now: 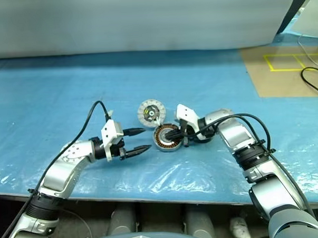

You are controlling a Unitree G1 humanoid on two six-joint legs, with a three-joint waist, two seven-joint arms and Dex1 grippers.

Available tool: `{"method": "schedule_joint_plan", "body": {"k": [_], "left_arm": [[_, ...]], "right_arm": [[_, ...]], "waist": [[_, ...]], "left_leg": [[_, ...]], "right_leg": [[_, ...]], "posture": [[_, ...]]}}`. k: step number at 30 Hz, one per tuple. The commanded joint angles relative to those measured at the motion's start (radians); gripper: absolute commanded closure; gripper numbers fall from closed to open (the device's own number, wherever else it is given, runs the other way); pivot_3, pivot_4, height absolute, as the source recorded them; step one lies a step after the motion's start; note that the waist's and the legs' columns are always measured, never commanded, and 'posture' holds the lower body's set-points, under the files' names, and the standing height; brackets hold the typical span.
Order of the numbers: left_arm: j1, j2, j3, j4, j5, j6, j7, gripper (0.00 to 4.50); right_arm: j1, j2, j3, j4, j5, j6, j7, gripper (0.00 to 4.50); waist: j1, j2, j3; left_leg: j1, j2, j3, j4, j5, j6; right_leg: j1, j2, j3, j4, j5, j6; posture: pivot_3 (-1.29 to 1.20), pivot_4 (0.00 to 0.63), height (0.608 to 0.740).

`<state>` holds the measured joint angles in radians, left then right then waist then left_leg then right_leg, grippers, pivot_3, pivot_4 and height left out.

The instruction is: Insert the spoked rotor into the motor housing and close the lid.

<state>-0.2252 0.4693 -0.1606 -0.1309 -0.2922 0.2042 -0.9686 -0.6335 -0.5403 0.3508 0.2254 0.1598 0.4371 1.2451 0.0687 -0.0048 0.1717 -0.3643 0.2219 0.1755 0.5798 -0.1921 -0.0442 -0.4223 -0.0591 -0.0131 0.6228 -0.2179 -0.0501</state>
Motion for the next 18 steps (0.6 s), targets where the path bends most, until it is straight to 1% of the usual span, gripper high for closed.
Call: {"method": "schedule_joint_plan", "body": {"k": [1,4,8,11,14,18], "left_arm": [[-0.003,0.002,0.006,-0.023,-0.011,-0.010,-0.003,1.36],[-0.005,0.000,0.006,-0.021,-0.012,-0.011,-0.003,1.36],[-0.006,0.000,0.007,-0.019,-0.013,-0.012,-0.003,1.36],[-0.006,-0.002,0.007,-0.019,-0.013,-0.012,-0.001,1.36],[-0.005,-0.003,0.008,-0.020,-0.014,-0.012,0.000,1.36],[-0.006,-0.005,0.007,-0.019,-0.013,-0.013,0.001,1.36]], "right_arm": [[-0.031,0.019,-0.059,-0.048,0.072,0.097,0.002,4.45],[-0.066,0.028,-0.105,-0.095,0.137,0.183,0.005,4.45],[-0.087,0.024,-0.132,-0.085,0.139,0.202,-0.034,4.45],[-0.043,-0.019,-0.080,-0.070,0.060,0.117,-0.035,4.45],[0.002,-0.048,-0.040,-0.081,0.020,0.062,-0.019,4.45],[0.022,-0.034,-0.032,-0.099,0.025,0.071,-0.024,4.45]], "waist": [[0.000,0.000,0.000],[-0.001,0.000,0.000],[0.001,0.000,0.000],[0.005,0.000,0.000],[0.007,0.000,0.000],[-0.005,0.000,0.000]], "left_leg": [[0.000,0.000,0.000,0.000,0.000,0.000],[-0.002,0.000,0.000,0.000,0.000,0.000],[-0.004,0.001,0.000,-0.001,0.001,-0.001],[-0.004,0.000,0.000,-0.001,0.001,-0.001],[-0.005,-0.001,0.000,-0.001,0.001,-0.002],[-0.004,0.000,0.000,-0.001,0.001,-0.002]], "right_leg": [[0.000,0.000,0.000,0.000,0.000,0.000],[-0.001,0.000,0.000,0.000,0.000,0.000],[-0.003,0.001,0.000,-0.001,0.000,0.000],[-0.003,0.001,0.000,-0.002,0.000,0.000],[-0.002,0.000,0.000,-0.003,0.000,0.000],[-0.002,0.000,0.000,-0.003,0.000,0.000]], "posture": [[0.00,0.150,0.740],[0.00,0.150,0.740],[0.00,0.150,0.740],[0.00,0.150,0.740],[0.00,0.150,0.740],[0.00,0.150,0.740]]}}
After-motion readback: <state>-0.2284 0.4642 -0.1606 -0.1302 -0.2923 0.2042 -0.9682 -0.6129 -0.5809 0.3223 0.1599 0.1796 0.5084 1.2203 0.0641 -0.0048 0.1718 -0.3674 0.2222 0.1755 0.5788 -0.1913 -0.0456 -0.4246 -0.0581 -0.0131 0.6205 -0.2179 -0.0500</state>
